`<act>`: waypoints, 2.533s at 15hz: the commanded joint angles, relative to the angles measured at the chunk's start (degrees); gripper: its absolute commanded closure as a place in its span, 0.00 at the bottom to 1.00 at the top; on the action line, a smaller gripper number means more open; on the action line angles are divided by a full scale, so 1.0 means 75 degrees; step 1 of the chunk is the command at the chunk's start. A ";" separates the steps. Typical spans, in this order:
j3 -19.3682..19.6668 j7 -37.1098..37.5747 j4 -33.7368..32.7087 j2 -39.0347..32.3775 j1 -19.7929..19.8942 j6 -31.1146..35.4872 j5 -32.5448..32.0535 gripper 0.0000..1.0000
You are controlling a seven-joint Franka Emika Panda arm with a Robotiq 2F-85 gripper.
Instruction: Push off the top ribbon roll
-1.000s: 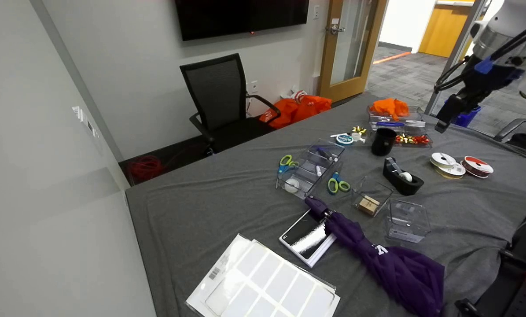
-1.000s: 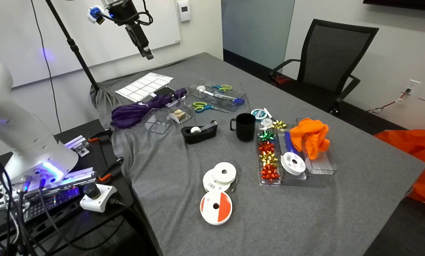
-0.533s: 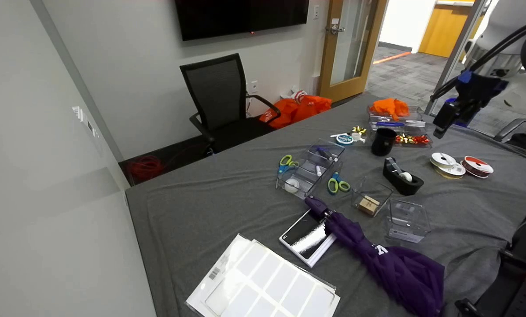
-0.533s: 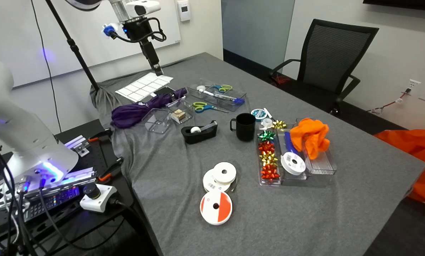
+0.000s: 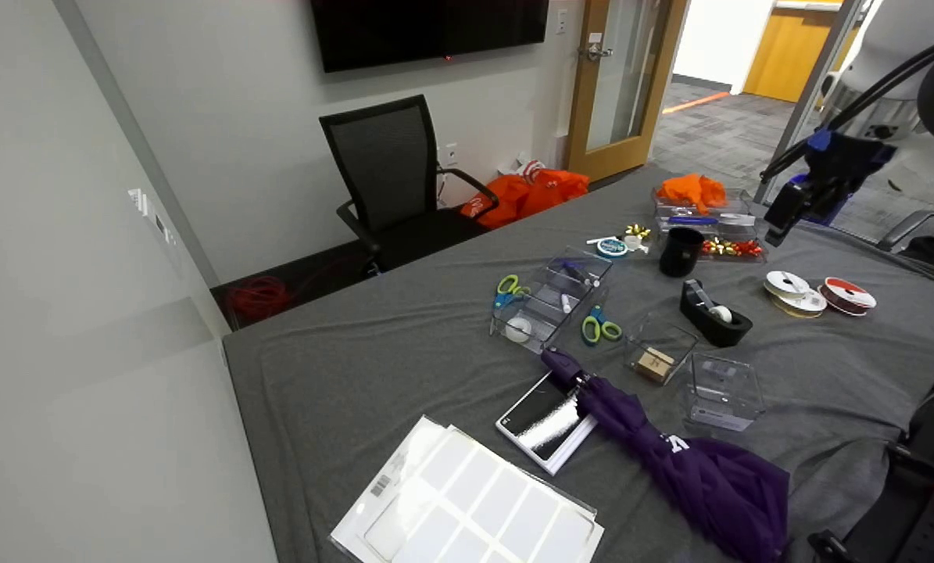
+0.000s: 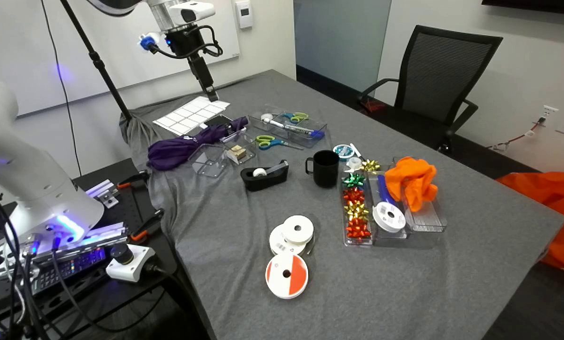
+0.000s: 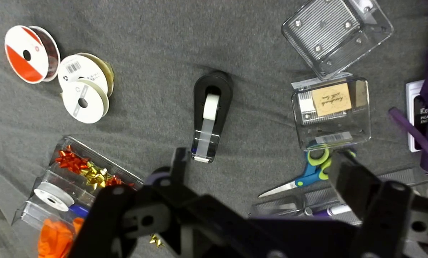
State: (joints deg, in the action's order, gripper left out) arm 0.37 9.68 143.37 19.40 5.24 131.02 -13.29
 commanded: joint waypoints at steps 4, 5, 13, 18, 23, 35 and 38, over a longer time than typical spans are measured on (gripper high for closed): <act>0.0220 0.0561 -0.0539 -0.1695 0.0388 0.1302 -0.0187 0.00; 0.0259 0.0762 -0.0730 -0.2004 0.0459 0.1350 -0.0271 0.00; 0.1148 0.2830 -0.2654 -0.4291 0.0374 0.1017 -0.1392 0.00; 0.1679 0.2536 -0.3460 -0.5412 0.0291 0.1102 -0.1341 0.00; 0.1903 0.2583 -0.3251 -0.5335 0.0113 0.1302 -0.1231 0.00; 0.1952 0.1121 -0.3347 -0.6107 0.0797 0.2282 -0.0544 0.00; 0.1873 0.0334 -0.3554 -0.6756 0.1176 0.2822 0.0305 0.00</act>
State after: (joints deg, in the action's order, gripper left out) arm 15.37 17.77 118.90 -26.33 11.10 148.48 -15.73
